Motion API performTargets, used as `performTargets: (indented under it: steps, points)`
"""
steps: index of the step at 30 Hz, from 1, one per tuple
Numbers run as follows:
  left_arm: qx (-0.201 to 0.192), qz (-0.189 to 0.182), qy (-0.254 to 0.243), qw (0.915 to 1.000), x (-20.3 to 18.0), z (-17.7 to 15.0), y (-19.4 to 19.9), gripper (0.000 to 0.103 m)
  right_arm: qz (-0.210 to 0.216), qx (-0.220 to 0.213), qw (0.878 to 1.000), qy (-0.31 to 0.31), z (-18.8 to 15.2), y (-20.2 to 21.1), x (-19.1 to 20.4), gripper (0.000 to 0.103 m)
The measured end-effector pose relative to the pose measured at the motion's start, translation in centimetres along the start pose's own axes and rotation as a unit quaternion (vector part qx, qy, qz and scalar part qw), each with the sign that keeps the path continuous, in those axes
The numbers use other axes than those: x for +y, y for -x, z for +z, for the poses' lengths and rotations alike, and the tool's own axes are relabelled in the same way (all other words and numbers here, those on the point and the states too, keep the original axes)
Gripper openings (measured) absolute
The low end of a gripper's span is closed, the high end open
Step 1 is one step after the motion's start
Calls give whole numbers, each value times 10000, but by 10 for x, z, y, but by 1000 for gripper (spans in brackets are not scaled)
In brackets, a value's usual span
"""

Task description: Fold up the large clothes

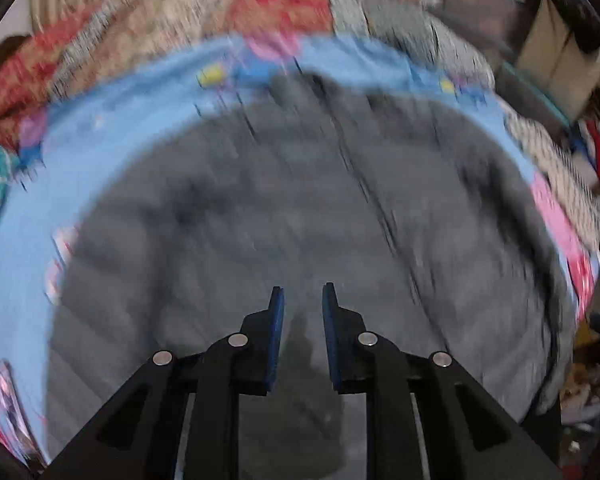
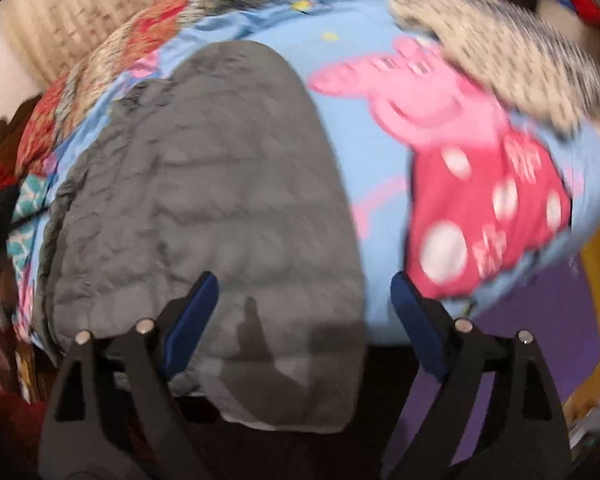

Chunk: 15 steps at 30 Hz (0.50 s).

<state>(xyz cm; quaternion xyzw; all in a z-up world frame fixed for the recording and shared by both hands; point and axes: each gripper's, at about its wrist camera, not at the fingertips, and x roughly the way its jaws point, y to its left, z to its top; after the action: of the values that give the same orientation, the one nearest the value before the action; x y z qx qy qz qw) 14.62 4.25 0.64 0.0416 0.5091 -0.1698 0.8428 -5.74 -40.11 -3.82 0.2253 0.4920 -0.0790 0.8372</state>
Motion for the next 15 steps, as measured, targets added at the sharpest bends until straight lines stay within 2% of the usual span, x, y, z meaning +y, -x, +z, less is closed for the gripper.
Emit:
performTargets:
  steps: [1, 4, 6, 8, 10, 11, 13, 15]
  points:
    - [141, -18, 98, 9999, -4, -11, -6, 19, 106, 75, 9997, -187, -7, -6, -8, 84]
    - [240, 25, 241, 9994, -5, -29, -10, 19, 526, 177, 9960, -701, -24, -18, -27, 84]
    - [302, 111, 398, 9987, -2, -35, -13, 19, 847, 435, 9914, -900, -33, -29, -30, 59]
    - [402, 147, 543, 9976, 1, -38, -17, 19, 1011, 748, 9881, -882, -39, -33, -25, 11]
    - [447, 319, 580, 9968, 5, -42, -19, 19, 947, 686, 9917, -544, -35, -12, -17, 5]
    - [430, 407, 573, 9966, 7, -44, -18, 19, 771, 541, 9951, -317, -27, 5, -14, 5]
    - [446, 631, 553, 9955, 11, -46, -22, 19, 446, 151, 9988, -116, -6, 38, -14, 4]
    - [579, 907, 551, 9927, 15, -42, -37, 19, -84, -477, 9988, 74, 29, 83, -19, 4]
